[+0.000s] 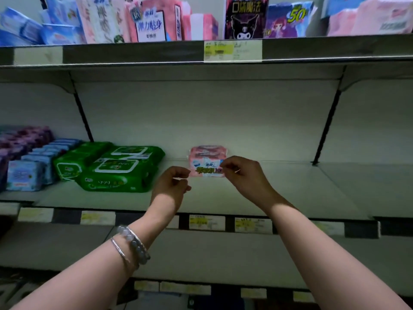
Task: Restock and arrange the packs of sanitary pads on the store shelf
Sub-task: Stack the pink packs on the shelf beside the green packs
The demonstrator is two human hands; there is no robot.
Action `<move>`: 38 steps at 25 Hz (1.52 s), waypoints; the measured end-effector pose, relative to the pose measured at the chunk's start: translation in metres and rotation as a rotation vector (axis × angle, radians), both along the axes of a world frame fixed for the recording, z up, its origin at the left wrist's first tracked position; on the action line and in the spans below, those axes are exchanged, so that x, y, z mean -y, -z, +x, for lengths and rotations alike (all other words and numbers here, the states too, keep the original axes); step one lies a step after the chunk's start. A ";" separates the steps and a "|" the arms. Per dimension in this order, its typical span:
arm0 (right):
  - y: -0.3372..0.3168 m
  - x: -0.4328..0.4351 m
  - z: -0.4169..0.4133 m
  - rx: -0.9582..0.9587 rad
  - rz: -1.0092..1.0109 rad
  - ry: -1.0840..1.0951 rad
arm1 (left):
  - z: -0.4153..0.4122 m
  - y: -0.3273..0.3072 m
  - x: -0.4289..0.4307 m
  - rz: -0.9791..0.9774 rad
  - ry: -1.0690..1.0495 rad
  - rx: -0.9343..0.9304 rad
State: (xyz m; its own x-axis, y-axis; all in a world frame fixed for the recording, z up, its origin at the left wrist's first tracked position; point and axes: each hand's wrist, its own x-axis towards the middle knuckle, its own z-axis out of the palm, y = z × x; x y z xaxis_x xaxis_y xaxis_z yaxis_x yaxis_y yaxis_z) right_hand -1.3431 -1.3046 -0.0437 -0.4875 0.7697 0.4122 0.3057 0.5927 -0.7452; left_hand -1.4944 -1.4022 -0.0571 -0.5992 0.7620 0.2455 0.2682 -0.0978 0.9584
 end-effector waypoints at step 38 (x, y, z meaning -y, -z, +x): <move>-0.029 -0.027 0.025 0.043 -0.448 -0.238 | 0.008 0.012 -0.006 -0.082 0.299 0.271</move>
